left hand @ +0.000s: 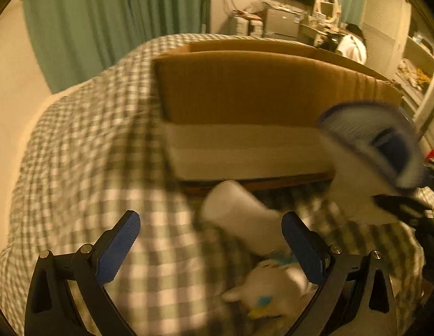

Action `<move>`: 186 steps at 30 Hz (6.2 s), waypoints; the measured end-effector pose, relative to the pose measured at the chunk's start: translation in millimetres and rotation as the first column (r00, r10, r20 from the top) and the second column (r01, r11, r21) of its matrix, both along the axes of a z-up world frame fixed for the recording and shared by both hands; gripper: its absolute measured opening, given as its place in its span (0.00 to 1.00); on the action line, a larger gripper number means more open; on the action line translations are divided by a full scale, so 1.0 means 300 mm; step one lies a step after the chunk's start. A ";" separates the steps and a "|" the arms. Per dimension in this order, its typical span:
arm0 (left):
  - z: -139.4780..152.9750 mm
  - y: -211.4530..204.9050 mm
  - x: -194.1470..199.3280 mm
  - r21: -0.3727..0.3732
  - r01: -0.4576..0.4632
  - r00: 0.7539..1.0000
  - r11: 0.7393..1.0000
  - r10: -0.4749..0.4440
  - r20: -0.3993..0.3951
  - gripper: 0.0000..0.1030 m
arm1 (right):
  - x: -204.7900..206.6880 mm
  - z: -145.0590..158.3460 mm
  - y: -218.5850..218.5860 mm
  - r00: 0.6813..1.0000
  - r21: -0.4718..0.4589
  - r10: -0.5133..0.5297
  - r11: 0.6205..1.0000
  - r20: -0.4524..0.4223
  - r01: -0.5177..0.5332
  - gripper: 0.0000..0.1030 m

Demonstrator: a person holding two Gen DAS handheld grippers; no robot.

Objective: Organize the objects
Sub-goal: 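Grasp the white round container with the left tool while the right tool holds the sock, then carry the sock and container over the box and open both tools, then grasp the brown tape roll by its rim with the right tool, then grasp the black headphones with the left tool while the right tool holds the tape roll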

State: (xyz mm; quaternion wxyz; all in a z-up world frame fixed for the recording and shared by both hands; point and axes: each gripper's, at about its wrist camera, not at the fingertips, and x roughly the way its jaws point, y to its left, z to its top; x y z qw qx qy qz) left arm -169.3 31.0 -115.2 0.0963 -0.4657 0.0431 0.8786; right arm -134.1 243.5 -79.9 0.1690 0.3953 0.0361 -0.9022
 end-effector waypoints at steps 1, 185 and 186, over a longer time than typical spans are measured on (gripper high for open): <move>-0.004 0.010 -0.011 0.008 0.013 1.000 1.000 -0.013 0.009 0.97 | 0.013 0.017 0.014 1.000 -0.001 -0.007 1.000 -0.017 0.007 0.49; 0.009 0.217 0.377 -0.089 0.280 0.958 0.956 -0.284 -0.036 0.85 | 0.275 0.063 0.106 0.996 0.148 -0.090 0.985 -0.023 0.093 0.79; -0.006 0.221 0.367 -0.079 0.287 0.957 0.955 -0.290 -0.023 0.75 | 0.273 0.055 0.112 0.995 0.142 -0.096 0.985 -0.021 0.098 0.79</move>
